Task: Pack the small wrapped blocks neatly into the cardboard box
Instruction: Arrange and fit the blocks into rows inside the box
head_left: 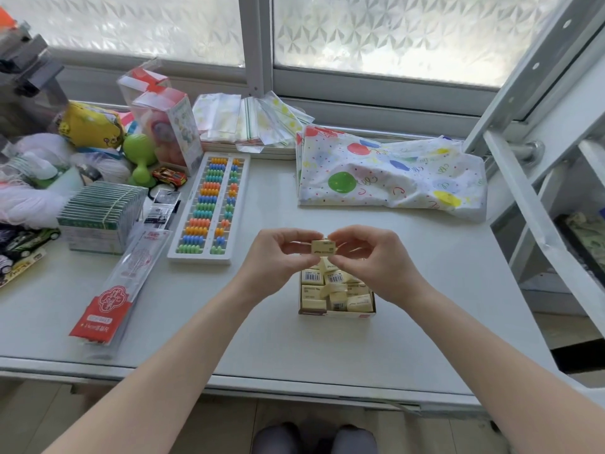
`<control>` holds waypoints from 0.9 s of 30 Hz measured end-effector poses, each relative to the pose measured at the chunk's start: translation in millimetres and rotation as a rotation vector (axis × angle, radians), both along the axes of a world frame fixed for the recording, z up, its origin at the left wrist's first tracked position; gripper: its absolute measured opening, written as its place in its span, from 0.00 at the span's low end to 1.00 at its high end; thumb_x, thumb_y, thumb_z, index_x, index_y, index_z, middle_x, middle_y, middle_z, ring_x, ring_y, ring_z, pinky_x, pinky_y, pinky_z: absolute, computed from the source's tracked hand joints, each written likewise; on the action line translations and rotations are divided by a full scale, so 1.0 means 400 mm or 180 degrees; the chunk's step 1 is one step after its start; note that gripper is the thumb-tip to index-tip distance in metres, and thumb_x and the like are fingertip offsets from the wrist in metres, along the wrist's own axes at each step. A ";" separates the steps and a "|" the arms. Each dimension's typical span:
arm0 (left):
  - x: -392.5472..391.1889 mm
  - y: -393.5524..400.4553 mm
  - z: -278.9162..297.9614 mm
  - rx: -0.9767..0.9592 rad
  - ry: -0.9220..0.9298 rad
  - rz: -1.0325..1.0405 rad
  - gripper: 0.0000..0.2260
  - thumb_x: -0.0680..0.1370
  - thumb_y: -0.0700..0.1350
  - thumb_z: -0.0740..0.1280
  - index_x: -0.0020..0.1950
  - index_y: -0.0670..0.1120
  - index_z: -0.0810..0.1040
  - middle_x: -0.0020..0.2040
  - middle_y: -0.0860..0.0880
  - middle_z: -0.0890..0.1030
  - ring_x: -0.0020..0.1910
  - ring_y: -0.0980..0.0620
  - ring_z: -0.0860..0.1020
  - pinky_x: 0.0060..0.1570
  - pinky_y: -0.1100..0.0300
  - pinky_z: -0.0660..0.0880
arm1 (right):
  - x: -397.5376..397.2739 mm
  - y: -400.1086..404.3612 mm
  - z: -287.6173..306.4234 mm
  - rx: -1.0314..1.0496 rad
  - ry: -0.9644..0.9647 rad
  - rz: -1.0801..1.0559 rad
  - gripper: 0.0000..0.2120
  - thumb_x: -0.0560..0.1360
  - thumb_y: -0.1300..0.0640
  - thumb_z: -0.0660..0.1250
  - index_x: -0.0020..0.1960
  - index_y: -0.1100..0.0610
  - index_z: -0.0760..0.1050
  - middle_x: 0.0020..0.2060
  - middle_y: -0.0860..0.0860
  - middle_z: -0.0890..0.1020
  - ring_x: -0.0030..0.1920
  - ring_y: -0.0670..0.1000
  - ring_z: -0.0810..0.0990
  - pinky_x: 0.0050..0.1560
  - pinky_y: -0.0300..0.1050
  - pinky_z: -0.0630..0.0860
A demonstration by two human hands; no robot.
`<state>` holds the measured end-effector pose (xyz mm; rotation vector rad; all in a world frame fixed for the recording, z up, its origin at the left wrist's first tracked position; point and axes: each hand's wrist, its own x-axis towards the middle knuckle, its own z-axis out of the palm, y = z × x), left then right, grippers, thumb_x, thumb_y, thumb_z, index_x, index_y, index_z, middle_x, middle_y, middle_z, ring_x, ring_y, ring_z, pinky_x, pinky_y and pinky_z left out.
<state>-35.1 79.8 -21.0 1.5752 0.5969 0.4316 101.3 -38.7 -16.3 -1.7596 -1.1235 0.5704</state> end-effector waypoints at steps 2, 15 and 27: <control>-0.001 0.002 -0.001 0.0015 -0.0033 0.0028 0.15 0.70 0.29 0.71 0.53 0.41 0.81 0.45 0.44 0.84 0.44 0.54 0.84 0.46 0.64 0.80 | -0.001 0.004 0.002 -0.0025 -0.0128 0.0012 0.11 0.67 0.66 0.75 0.48 0.58 0.82 0.38 0.51 0.85 0.39 0.47 0.85 0.46 0.36 0.80; 0.010 0.056 -0.017 0.1653 0.0995 -0.0159 0.12 0.73 0.41 0.71 0.56 0.44 0.81 0.54 0.50 0.81 0.53 0.55 0.78 0.58 0.59 0.76 | 0.026 0.126 0.039 -0.1576 -0.1102 0.0356 0.08 0.68 0.54 0.75 0.45 0.56 0.83 0.35 0.45 0.79 0.35 0.44 0.77 0.38 0.39 0.73; 0.057 0.046 0.003 0.2459 0.1592 -0.0241 0.06 0.73 0.46 0.69 0.48 0.50 0.84 0.49 0.49 0.81 0.52 0.51 0.77 0.52 0.53 0.76 | 0.001 0.133 0.046 -0.1531 -0.1524 0.0177 0.04 0.69 0.62 0.71 0.41 0.59 0.84 0.37 0.56 0.84 0.40 0.53 0.79 0.40 0.45 0.77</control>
